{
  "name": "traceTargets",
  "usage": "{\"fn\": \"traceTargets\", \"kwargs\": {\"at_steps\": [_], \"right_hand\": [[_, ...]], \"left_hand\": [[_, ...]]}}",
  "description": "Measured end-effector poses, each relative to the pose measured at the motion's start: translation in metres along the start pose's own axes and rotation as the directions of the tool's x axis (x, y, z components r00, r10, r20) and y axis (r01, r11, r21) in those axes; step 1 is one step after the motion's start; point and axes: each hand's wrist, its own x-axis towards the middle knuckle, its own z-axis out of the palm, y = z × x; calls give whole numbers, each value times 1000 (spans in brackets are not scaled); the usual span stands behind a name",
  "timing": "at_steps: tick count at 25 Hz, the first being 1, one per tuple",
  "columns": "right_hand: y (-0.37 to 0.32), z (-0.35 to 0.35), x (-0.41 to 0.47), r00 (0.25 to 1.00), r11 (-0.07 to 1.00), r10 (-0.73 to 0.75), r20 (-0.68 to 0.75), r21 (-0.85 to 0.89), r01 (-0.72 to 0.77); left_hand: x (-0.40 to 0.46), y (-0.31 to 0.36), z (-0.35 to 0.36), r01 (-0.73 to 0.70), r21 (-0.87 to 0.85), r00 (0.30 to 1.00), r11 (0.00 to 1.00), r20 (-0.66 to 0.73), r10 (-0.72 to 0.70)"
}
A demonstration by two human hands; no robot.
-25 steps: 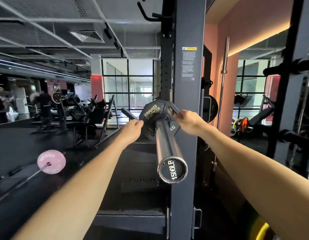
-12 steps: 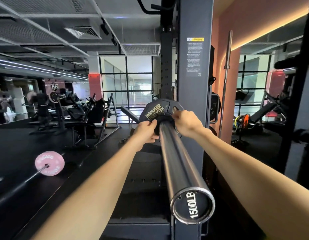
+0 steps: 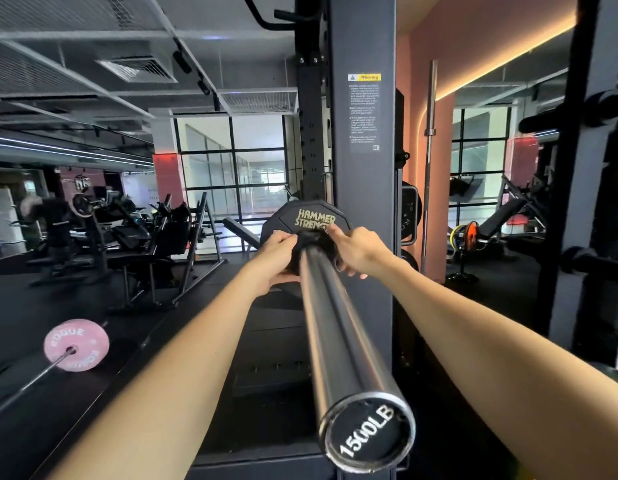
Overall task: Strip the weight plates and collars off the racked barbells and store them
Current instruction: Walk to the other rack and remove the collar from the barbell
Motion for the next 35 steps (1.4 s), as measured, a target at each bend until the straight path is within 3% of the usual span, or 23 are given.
{"fn": "traceTargets", "kwargs": {"at_steps": [5,9,13,17,32,35], "right_hand": [[-26,-5,10,997,981,81,-5,-175,-81],[-31,2,23,992,982,128,-11,-140,-128],[-34,0,30,997,987,55,46,-151,-47],[-33,1,29,998,980,-23,52,-195,33],[-11,5,27,994,991,-113,16,67,111],[6,3,22,999,968,-35,-9,250,36]], "left_hand": [[-10,17,9,84,106,993,991,75,-92],[-4,16,14,111,42,992,993,58,-114],[1,14,19,117,-97,993,988,45,-113],[-6,17,22,50,-73,997,996,-47,-54],[-6,18,26,4,45,998,999,-69,-1],[-2,16,29,42,-96,994,995,-99,-52]]}}
